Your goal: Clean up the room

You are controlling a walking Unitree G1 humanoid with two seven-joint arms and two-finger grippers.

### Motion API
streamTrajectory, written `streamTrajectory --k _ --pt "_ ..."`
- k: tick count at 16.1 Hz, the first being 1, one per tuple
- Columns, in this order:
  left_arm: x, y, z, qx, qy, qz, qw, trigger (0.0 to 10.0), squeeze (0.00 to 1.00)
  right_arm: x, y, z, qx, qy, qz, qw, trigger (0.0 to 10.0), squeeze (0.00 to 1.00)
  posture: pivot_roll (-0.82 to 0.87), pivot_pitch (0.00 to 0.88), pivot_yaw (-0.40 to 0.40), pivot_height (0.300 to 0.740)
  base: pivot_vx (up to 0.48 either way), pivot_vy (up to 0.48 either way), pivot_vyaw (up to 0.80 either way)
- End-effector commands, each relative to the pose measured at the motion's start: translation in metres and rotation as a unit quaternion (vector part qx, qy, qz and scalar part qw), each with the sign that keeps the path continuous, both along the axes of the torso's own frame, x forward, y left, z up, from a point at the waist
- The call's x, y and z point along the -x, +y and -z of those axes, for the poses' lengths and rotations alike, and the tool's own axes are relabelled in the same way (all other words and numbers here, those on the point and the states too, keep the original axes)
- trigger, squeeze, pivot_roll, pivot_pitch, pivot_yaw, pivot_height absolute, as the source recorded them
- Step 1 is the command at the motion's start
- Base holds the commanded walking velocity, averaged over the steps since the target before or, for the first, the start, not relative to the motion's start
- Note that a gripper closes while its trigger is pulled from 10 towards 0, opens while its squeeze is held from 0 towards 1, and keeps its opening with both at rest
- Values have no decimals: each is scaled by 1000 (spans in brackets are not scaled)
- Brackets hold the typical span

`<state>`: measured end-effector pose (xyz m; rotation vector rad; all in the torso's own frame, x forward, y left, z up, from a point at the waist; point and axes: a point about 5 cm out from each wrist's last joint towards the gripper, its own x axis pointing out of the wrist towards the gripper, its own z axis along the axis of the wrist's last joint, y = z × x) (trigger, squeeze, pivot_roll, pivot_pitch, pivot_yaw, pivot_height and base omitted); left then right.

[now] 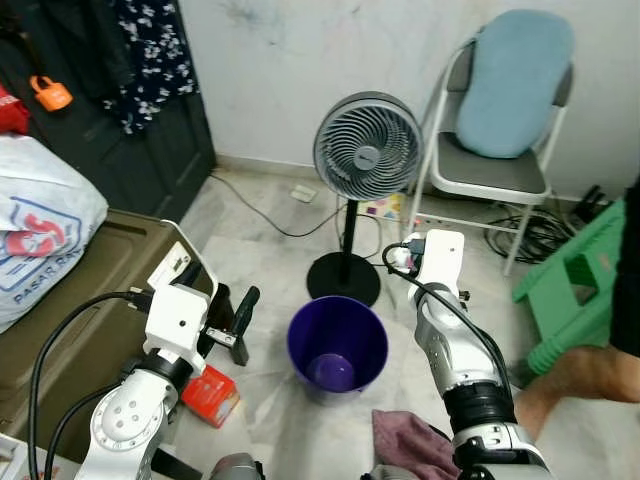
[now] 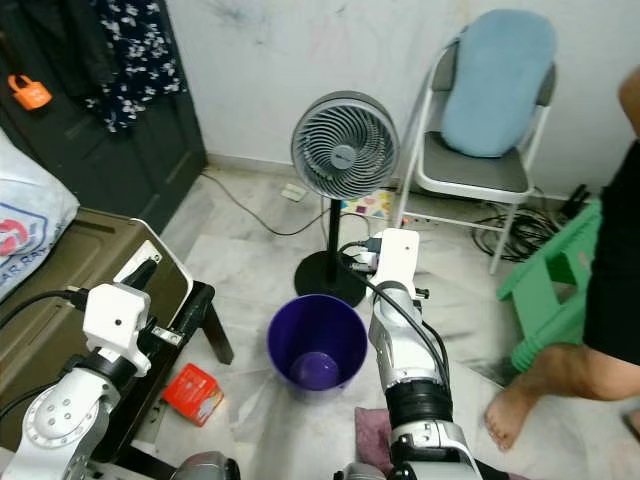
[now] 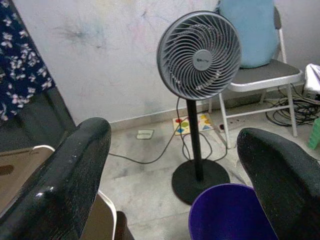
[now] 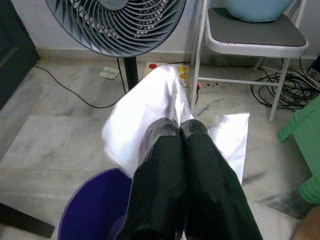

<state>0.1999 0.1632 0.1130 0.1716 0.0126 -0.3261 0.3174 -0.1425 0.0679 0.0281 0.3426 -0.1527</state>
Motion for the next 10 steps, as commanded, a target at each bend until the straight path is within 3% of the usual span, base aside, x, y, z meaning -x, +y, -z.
streamTrajectory --k 1,5,10 --pt "1 -3 -4 -2 3 4 1000 10000 0 -4 0 -1 13 6 2 1000 10000 0 47 24 15 740 0 0 0" --pt "21 2 -10 -16 24 16 999 10000 0 -13 14 11 -2 37 46 998 10000 0 91 90 55 740 0 0 0" --pt "43 13 -16 -34 52 -1 998 10000 0 -15 28 22 -10 59 38 998 10000 0 147 158 88 740 0 0 0"
